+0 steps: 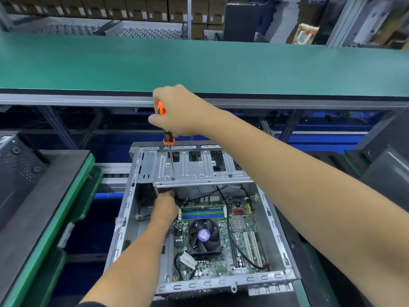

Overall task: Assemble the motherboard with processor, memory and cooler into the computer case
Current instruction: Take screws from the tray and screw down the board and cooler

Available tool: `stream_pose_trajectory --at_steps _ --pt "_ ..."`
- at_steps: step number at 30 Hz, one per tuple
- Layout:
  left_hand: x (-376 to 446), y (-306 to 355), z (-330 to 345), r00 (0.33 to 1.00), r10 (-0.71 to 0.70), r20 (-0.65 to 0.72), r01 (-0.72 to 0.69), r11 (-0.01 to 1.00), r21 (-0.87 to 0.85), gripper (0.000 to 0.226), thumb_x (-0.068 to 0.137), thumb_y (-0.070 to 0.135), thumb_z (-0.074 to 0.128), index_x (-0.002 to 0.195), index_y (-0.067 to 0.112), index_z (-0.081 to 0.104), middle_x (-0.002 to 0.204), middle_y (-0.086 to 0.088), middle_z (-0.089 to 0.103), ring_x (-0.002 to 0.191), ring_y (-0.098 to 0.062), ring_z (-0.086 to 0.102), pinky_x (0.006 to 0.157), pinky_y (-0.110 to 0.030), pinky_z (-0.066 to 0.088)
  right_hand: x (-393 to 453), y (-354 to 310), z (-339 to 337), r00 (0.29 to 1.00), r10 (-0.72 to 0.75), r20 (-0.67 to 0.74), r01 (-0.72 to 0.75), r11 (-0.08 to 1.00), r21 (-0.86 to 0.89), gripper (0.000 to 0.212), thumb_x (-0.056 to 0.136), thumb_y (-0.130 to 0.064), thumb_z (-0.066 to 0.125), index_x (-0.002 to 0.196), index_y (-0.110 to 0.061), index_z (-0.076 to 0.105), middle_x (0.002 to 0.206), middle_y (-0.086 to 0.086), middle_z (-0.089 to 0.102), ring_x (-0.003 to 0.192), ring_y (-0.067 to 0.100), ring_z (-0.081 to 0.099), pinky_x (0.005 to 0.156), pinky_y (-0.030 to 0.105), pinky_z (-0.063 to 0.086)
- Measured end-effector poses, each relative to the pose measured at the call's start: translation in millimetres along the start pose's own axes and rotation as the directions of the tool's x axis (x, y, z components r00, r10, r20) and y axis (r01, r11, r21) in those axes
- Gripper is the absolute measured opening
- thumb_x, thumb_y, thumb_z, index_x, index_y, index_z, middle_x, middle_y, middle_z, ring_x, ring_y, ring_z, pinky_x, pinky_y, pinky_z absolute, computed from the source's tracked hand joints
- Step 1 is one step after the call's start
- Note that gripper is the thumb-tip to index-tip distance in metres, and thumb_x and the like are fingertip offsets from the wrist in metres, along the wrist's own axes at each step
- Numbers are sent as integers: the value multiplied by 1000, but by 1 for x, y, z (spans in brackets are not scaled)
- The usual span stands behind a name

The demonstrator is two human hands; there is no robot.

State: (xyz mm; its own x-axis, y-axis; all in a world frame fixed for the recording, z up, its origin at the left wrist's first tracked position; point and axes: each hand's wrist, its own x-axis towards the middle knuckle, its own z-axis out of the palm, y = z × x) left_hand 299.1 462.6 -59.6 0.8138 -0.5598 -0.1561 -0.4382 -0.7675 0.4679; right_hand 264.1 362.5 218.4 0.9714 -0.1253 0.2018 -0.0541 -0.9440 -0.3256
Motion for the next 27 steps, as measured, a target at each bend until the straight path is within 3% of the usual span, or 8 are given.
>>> stream_pose_trajectory --at_steps 7,10,15,20,23,27 --pt "0 -3 1 1000 -22 1 22 999 -40 30 76 -16 40 95 -1 58 89 -22 64 81 -36 60 64 -32 45 -7 1 -30 998 -4 -65 6 999 43 27 94 -29 56 107 -5 55 98 5 60 67 13 55 61 22 45" --pt "-1 -3 0 1000 -20 1 20 999 -33 31 77 -15 40 98 0 58 89 -21 63 83 -37 61 68 -36 50 -14 3 -44 995 34 -95 -25 995 100 31 93 -30 58 110 -5 51 101 7 60 73 21 63 67 30 52" --pt "-2 0 -2 999 -29 16 29 999 -15 26 78 -12 44 98 -3 57 92 -24 64 85 -39 62 69 -36 50 -27 7 -66 976 110 -189 -61 967 248 30 92 -27 62 107 -4 49 91 4 54 62 20 69 54 28 57" --pt "-8 3 -9 999 -32 24 32 999 9 17 81 -7 49 96 0 55 94 -23 64 86 -37 62 67 -32 45 -39 13 -79 953 135 -272 -60 963 264 34 92 -31 62 109 -3 51 90 7 55 55 13 66 55 26 57" --pt "-14 7 -19 999 -39 4 39 999 17 15 87 2 50 99 1 58 95 -20 63 75 -31 54 65 -33 43 -44 14 -84 926 139 -350 -48 965 258 30 92 -32 61 96 -5 48 83 8 51 57 14 65 51 19 53" --pt "-22 8 -37 999 -26 25 26 999 -19 8 88 10 57 83 4 59 90 -17 63 75 -28 58 68 -35 49 -49 12 -93 856 168 -489 -7 949 314 33 94 -32 59 78 -11 39 71 4 46 54 8 55 51 11 48"
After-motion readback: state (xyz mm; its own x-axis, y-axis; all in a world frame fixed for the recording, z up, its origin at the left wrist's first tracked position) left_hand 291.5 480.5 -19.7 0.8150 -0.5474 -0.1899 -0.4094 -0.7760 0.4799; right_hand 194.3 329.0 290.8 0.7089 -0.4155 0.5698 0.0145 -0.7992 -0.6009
